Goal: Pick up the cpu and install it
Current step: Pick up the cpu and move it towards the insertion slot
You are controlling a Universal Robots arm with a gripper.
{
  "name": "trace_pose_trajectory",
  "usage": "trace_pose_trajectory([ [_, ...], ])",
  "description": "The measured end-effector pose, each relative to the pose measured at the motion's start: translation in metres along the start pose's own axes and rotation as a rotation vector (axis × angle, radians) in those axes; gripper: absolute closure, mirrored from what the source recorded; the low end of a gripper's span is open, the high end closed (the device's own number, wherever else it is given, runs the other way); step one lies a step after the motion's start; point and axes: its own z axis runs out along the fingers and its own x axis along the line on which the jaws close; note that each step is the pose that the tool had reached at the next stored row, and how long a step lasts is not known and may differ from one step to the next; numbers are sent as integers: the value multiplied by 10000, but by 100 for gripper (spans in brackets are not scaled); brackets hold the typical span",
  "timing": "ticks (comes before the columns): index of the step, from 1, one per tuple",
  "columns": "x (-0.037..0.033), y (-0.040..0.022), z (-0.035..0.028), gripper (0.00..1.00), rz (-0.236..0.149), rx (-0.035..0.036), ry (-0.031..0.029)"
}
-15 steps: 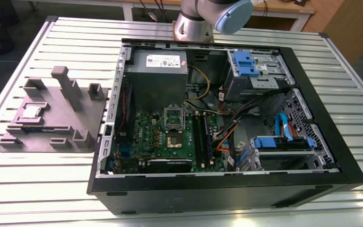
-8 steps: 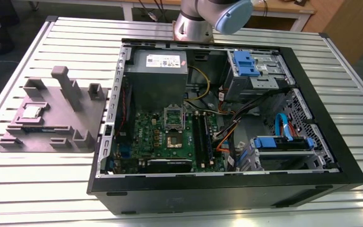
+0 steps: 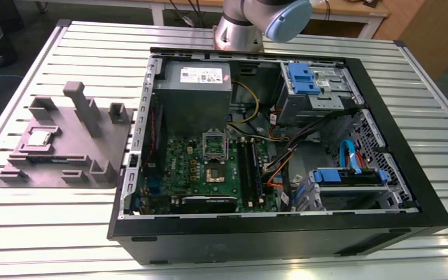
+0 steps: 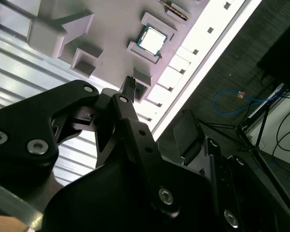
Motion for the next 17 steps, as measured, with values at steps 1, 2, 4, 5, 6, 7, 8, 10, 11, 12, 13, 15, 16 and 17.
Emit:
trace_pose_trajectory([
  [1, 0, 0, 0, 41, 0, 0, 0],
  [2, 0, 0, 1, 41, 1, -1, 0],
  [4, 0, 0, 2, 41, 0, 0, 0],
  [5, 0, 0, 4, 41, 0, -1, -2],
  [6, 0, 0, 8, 41, 0, -1, -2],
  [7, 0, 0, 13, 41, 0, 0, -1],
  [8, 0, 0, 17, 41, 0, 0, 0],
  [10, 0, -1, 29, 41, 0, -1, -1],
  [11, 0, -1, 35, 41, 0, -1, -2],
  [12, 0, -2, 40, 41, 0, 0, 0],
  [13, 0, -2, 47, 41, 0, -1, 0],
  [15, 0, -2, 58, 41, 0, 0, 0],
  [16, 0, -2, 64, 41, 1, 0, 0],
  [17, 0, -3, 70, 41, 0, -1, -1],
])
